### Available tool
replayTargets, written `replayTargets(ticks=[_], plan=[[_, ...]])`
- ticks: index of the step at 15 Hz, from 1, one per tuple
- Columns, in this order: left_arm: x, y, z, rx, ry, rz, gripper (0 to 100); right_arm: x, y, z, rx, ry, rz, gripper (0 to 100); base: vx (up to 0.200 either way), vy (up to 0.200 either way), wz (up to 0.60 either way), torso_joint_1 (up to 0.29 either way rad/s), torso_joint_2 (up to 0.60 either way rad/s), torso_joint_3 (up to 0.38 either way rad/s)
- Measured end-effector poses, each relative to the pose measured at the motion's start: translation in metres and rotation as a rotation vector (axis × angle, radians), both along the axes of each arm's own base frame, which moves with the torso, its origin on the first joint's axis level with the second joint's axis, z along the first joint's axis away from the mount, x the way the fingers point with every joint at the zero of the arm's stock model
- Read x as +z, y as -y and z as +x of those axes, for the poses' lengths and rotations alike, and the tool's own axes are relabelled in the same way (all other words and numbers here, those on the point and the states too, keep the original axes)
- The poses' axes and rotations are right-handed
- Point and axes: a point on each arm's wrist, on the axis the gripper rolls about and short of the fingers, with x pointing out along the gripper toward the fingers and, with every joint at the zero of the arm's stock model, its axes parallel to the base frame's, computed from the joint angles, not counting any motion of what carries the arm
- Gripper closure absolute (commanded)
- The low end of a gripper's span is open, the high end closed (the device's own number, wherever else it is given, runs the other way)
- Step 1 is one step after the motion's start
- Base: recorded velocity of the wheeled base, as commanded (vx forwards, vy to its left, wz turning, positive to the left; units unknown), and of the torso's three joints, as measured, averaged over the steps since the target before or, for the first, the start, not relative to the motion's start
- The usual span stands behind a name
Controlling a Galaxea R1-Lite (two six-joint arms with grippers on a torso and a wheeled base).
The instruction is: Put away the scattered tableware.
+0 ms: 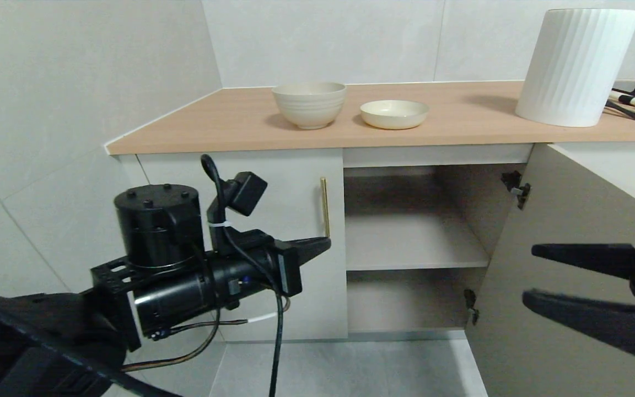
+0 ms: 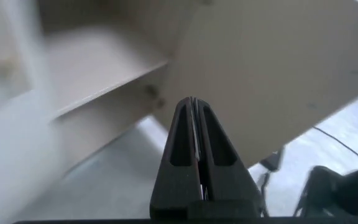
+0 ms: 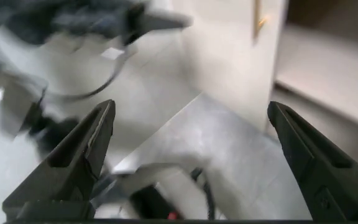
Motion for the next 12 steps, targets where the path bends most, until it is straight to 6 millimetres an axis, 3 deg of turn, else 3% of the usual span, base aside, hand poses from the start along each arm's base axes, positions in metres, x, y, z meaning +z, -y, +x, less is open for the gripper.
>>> replayTargets(ticks=[1,2,4,8,12], plan=[[0.002,-0.011,-0.005,0.024,-0.02,0.012,100,0.007,-0.007,0.011,-0.019,0.003,-0.003,0,0.0,0.0,0.0,0.0,0.0,0.0],[0.006,-0.022,-0.01,0.047,-0.037,0.022,0,0.014,-0.014,0.022,-0.041,0.011,-0.003,0,0.0,0.0,0.0,0.0,0.0,0.0],[0.016,-0.042,-0.018,0.1,-0.042,0.026,0,0.022,-0.028,0.042,-0.074,0.012,-0.017,0,0.0,0.0,0.0,0.0,0.0,0.0],[0.046,-0.07,-0.027,0.187,0.03,0.013,0,0.007,-0.046,0.071,-0.147,-0.038,-0.156,0,0.0,0.0,0.0,0.0,0.0,0.0],[0.063,-0.09,-0.041,0.236,0.031,0.095,0,0.006,-0.048,0.074,-0.237,-0.079,-0.11,0,0.0,0.0,0.0,0.0,0.0,0.0]])
